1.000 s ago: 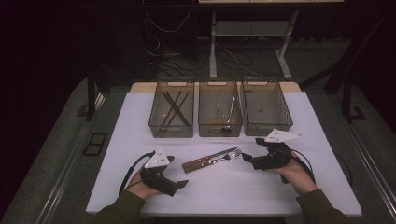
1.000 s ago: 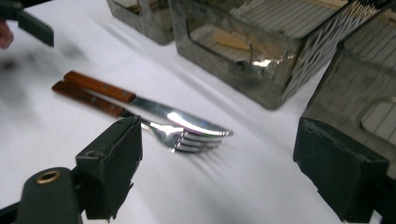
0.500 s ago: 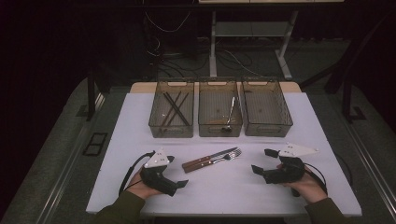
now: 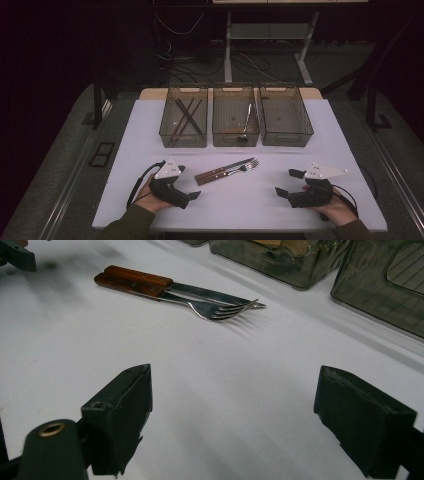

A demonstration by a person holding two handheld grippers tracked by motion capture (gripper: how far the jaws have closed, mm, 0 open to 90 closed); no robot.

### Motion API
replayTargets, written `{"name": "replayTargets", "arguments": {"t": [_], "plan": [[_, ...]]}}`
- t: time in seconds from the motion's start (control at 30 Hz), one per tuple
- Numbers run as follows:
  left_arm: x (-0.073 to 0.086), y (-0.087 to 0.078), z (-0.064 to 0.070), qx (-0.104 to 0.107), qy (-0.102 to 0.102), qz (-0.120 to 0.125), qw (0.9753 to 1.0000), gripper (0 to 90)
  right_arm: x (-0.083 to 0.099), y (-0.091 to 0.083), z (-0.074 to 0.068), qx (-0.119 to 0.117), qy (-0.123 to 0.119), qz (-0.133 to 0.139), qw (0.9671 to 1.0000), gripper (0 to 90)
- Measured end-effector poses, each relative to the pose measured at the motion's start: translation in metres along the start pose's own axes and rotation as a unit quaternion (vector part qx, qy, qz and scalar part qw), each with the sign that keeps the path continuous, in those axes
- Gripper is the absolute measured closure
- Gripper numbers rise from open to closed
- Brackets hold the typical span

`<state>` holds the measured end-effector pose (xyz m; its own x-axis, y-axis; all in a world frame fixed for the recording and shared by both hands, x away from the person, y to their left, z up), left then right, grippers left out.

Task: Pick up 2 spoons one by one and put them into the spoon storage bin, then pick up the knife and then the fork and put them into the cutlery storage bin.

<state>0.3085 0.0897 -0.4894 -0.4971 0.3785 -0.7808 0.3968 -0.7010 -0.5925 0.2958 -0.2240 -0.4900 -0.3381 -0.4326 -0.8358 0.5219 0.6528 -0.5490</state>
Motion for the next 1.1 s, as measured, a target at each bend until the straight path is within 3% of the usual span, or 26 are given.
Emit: {"name": "replayTargets", "arguments": {"t": [0.13,0.6,0.97,1.1], "plan": [[-0.002,-0.002,-0.001,-0.003,-0.001,0.0,1.0,0.3,0.002,0.001,-0.001,-0.003,-0.001,-0.005,1.0,15.8],[-0.013,-0.001,0.0,0.001,-0.001,-0.003,1.0,14.9,0.001,0.002,-0.001,-0.007,-0.002,-0.005,1.0,15.8],[-0.026,0.007,-0.001,0.001,0.014,-0.007,0.9999,31.6,0.001,0.003,-0.002,-0.008,-0.006,-0.005,0.9999,15.9],[-0.033,0.011,0.0,0.01,0.003,0.002,0.9999,39.6,0.001,0.004,-0.002,-0.007,-0.005,-0.006,0.9999,15.9]]}}
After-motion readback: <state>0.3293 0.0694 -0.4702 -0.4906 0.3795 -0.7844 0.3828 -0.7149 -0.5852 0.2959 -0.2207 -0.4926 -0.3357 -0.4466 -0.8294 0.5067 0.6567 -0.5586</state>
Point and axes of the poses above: each handheld gripper's, and its own axes: y roughly forward along the jaws, x roughly out of its underside, z roughly to its right, the point moved 9 cm from there along y, roughly forward along the jaws, and after that the axes turned 9 degrees about -y, right-handed, at the moved point
